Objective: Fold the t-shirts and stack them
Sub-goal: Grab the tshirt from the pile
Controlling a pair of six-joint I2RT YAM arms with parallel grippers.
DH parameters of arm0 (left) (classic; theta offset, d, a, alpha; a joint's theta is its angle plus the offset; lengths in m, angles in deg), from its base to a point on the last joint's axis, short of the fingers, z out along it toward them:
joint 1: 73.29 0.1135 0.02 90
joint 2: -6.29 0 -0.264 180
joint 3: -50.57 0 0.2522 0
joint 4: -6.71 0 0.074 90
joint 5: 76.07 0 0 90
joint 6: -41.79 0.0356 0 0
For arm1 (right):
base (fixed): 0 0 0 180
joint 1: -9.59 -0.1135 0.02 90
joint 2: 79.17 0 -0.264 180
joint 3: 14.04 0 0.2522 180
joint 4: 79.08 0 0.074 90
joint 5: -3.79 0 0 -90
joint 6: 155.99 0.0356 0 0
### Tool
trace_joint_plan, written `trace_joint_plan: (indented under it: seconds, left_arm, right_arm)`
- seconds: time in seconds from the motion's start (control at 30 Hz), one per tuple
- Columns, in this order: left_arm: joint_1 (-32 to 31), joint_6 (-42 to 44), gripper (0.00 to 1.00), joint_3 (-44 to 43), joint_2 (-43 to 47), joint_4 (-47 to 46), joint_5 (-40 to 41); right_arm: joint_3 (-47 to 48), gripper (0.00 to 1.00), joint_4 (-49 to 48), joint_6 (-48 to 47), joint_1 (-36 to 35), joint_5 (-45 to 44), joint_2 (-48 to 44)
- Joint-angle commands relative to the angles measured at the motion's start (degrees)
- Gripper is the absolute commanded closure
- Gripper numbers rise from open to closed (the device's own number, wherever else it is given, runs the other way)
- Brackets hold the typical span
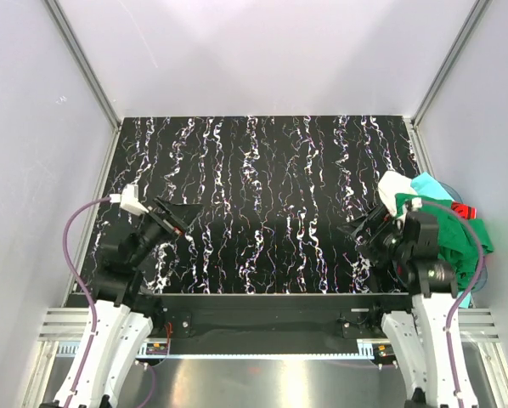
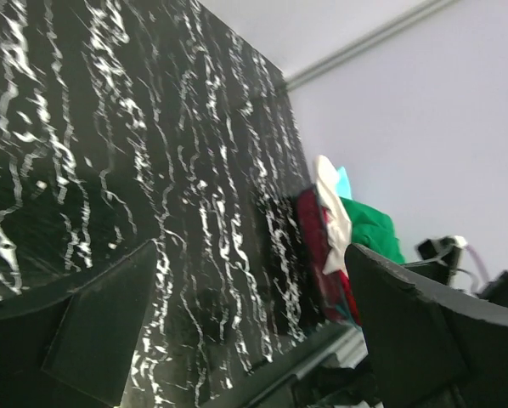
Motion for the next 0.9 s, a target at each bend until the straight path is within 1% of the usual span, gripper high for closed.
trace_joint_plan:
  seconds: [0.0, 0.03, 0.07, 0.1, 0.13, 0.17, 0.2, 0.23, 0.27, 0.33, 0.37, 0.4, 0.47, 0.5, 0.53, 0.57, 0.6, 0.67, 0.7, 0.77, 0.83, 0.87]
  left_arm:
    - [0.07, 5.45, 0.01, -5.61, -1.56, 7.6, 5.4]
    - [0.07, 4.75, 0.01, -6.23, -2.18, 10.49, 6.89]
    - [0.07, 4.48, 0.01, -6.76, -3.49, 11.47, 7.17]
    - [0.07, 4.39, 0.01, -8.33, -4.29, 12.35, 7.43]
    - [0.07, 4.65, 0.01, -9.3, -6.03, 14.54, 6.74]
    - [0.07, 5.44, 0.01, -10.62, -7.1, 15.43, 6.47]
    - [0.07, 8.23, 0.01, -13.15, -8.24, 17.27, 5.94]
    - [0.07, 9.82, 0.01, -14.75, -9.47, 18.15, 5.85]
    - [-0.01, 11.23, 0.01, -15.98, -11.65, 19.03, 5.85]
    - [-0.45, 13.79, 0.01, -18.44, -12.82, 20.45, 6.81]
    - [-0.8, 14.49, 0.01, -18.54, -12.04, 19.75, 6.99]
    - [-1.15, 14.76, 0.01, -18.37, -11.24, 18.7, 7.43]
    - [-1.59, 13.19, 0.01, -18.28, -8.87, 20.61, 12.42]
    - [-2.12, 13.7, 0.01, -18.8, -8.52, 23.5, 14.53]
    - [-2.64, 15.8, 0.01, -19.68, -8.69, 24.57, 17.42]
    - [-4.3, 18.43, 0.01, -22.03, -9.38, 24.75, 16.76]
    - [-5.36, 23.85, 0.01, -23.19, -10.0, 25.1, 15.62]
    - [-8.17, 28.27, 0.01, -26.43, -12.28, 25.89, 12.72]
    - [-9.06, 29.52, 0.01, -27.32, -12.9, 26.07, 11.49]
    - [-11.68, 31.89, 0.01, -28.64, -14.4, 25.9, 8.58]
    - [-13.54, 34.88, 0.01, -29.17, -15.45, 26.51, 9.45]
    - [-15.46, 36.63, 0.01, -29.79, -15.8, 26.77, 9.98]
  right_arm:
    - [11.41, 0.0, 11.69, -7.38, -0.36, -13.58, 8.49]
    - [17.79, 0.0, 13.03, -8.61, -0.36, -15.34, 10.86]
    - [21.16, 0.0, 16.78, -9.15, -0.36, -20.31, 15.41]
    - [24.15, 0.0, 19.26, -7.15, -0.36, -23.67, 17.63]
    - [29.92, 0.0, 22.15, -3.56, -0.36, -32.32, 21.83]
    - [32.24, 0.0, 23.57, -4.66, -0.36, -33.45, 23.61]
    - [33.83, 0.0, 22.8, -7.11, -0.36, -34.07, 25.02]
    - [36.72, 0.03, 23.06, -7.91, -0.36, -36.42, 26.52]
    - [38.05, 0.06, 23.93, -6.18, 0.17, -41.15, 29.75]
    - [41.73, 0.07, 23.76, -7.13, 1.13, -42.24, 33.63]
    - [43.15, 0.1, 25.16, -5.22, 1.57, -44.34, 37.83]
    - [44.47, 0.1, 25.52, -4.67, 2.62, -44.71, 40.04]
    - [47.46, 0.12, 25.78, -4.93, 3.07, -46.45, 45.31]
    - [48.26, 0.17, 26.83, -4.5, 3.68, -47.68, 46.73]
    - [49.83, 0.23, 28.49, -1.1, 4.21, -49.35, 48.22]
    - [50.28, 0.27, 31.47, 0.33, 4.91, -51.46, 50.24]
    - [49.59, 0.32, 32.19, 1.21, 6.13, -51.48, 50.78]
    - [47.13, 0.33, 31.16, 2.62, 7.2, -49.99, 50.53]
    - [44.08, 0.33, 30.97, 3.76, 7.64, -49.37, 50.18]
    - [40.81, 0.33, 29.31, 8.15, 8.87, -47.36, 48.51]
    - [37.03, 0.31, 27.99, 11.4, 9.22, -46.73, 46.93]
    - [36.06, 0.31, 26.85, 12.11, 9.4, -46.73, 46.66]
